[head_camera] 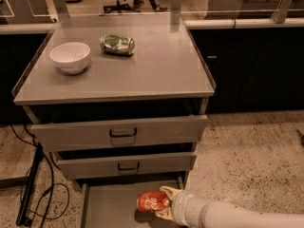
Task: Pick coke can from bottom drawer and place on counter
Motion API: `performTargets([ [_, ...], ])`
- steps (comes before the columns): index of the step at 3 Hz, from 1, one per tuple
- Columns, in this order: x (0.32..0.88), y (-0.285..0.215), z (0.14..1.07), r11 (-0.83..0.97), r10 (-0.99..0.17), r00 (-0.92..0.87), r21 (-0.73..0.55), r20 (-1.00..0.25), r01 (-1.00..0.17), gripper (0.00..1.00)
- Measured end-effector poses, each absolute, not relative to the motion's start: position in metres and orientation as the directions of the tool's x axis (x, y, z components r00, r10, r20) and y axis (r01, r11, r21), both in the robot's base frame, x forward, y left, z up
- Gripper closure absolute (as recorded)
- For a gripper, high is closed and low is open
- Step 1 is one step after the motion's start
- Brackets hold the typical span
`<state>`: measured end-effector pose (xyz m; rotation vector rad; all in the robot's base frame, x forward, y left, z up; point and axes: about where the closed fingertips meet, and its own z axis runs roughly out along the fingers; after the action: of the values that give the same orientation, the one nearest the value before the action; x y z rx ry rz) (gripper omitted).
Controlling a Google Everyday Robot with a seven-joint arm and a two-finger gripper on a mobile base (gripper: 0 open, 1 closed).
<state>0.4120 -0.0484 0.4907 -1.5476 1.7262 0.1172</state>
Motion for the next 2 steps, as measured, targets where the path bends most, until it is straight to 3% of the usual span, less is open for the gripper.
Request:
performTargets([
  [2,0.446,-0.071,0.612,0.228,-0.861,0.094,-0.544,-0.500,-0.808,1.00],
])
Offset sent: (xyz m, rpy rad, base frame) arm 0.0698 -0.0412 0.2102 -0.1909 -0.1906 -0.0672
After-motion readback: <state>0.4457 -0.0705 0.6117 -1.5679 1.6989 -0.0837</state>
